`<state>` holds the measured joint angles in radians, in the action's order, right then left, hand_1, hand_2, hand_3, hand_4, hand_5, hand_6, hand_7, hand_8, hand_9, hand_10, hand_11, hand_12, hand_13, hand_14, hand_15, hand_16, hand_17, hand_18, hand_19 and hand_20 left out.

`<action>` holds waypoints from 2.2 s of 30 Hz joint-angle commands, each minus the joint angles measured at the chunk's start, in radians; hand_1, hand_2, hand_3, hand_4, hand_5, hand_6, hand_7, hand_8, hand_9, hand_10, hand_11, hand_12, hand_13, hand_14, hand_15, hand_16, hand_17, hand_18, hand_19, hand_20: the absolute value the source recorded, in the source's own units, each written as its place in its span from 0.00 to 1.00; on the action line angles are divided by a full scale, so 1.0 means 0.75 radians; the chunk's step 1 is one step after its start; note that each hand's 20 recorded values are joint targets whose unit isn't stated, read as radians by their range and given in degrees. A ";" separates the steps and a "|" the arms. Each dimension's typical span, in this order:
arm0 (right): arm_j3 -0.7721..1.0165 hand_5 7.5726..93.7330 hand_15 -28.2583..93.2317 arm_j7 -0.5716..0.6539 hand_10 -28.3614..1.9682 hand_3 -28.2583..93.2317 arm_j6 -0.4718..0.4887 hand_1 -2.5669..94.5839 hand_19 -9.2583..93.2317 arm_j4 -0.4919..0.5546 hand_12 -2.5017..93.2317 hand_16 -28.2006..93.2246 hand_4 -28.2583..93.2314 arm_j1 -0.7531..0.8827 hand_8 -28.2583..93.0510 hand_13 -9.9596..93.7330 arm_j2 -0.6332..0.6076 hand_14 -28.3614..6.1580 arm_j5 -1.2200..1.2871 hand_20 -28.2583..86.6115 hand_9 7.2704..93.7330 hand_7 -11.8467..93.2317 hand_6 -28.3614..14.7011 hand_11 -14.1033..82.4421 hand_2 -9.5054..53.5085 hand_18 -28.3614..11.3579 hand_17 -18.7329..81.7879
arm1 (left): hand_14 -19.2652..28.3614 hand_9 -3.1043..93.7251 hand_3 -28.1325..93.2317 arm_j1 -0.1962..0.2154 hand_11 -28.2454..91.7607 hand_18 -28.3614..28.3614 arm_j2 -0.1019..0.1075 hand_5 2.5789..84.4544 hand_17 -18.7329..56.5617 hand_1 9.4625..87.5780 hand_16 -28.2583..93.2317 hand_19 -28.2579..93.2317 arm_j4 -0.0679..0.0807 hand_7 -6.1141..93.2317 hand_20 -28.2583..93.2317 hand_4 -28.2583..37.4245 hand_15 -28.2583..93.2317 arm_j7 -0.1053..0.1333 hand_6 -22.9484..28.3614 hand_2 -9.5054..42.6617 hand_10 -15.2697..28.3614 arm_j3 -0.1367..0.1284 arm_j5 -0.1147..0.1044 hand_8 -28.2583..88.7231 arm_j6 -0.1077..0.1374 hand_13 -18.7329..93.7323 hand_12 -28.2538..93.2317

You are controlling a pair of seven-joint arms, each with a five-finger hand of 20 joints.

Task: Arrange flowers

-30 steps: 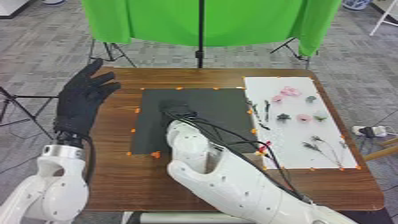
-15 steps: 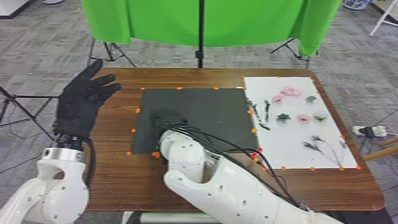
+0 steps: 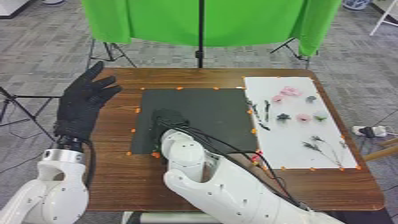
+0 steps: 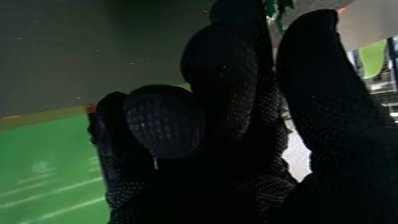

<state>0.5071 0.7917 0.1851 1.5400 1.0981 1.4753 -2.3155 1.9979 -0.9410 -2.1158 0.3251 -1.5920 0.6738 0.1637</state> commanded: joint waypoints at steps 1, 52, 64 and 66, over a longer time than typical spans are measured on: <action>0.034 0.91 0.83 0.043 0.55 0.76 -0.100 0.46 1.00 0.055 0.24 0.38 0.00 0.003 0.14 0.90 -0.015 0.54 0.021 0.71 0.96 0.25 0.61 0.62 0.00 0.12 0.65 | 0.94 0.40 0.84 0.083 0.46 0.95 -0.026 0.41 0.14 0.23 0.18 0.64 -0.015 0.16 0.37 0.12 0.67 -0.049 0.61 0.35 0.79 -0.040 0.015 0.18 -0.020 0.40 0.34; 1.249 0.64 0.82 0.486 0.20 0.84 -0.035 0.41 1.00 0.739 0.18 0.30 0.02 1.116 0.14 0.67 -1.023 0.27 0.156 0.52 0.67 0.22 0.47 0.46 0.00 0.03 0.49 | 0.95 0.41 0.85 0.402 0.45 0.95 -0.038 0.42 0.14 0.15 0.18 0.64 -0.047 0.15 0.41 0.00 0.68 0.271 0.60 0.36 0.78 -0.113 -0.150 0.18 0.056 0.40 0.35; 1.063 0.92 0.78 0.489 0.50 0.76 -0.170 0.59 1.00 0.633 0.22 0.34 0.00 1.036 0.24 0.82 -1.098 0.49 -0.054 0.58 0.93 0.24 0.64 0.46 0.00 0.11 0.58 | 0.95 0.41 0.85 0.396 0.45 0.95 -0.075 0.41 0.14 0.15 0.18 0.64 -0.047 0.15 0.41 0.01 0.68 0.213 0.60 0.36 0.79 -0.128 -0.123 0.18 0.033 0.40 0.35; 1.062 0.95 0.78 0.486 0.53 0.75 -0.222 0.61 1.00 0.637 0.22 0.34 0.00 1.042 0.25 0.85 -1.112 0.52 -0.085 0.59 0.96 0.25 0.65 0.46 0.00 0.12 0.60 | 0.95 0.41 0.85 0.401 0.45 0.95 -0.074 0.41 0.14 0.15 0.18 0.63 -0.050 0.15 0.41 0.01 0.68 0.217 0.60 0.36 0.79 -0.132 -0.124 0.18 0.036 0.40 0.35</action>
<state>1.2848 1.1522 0.0935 2.0172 1.8545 0.6667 -2.3384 2.2822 -0.9830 -2.1565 0.5000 -1.6873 0.5717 0.2011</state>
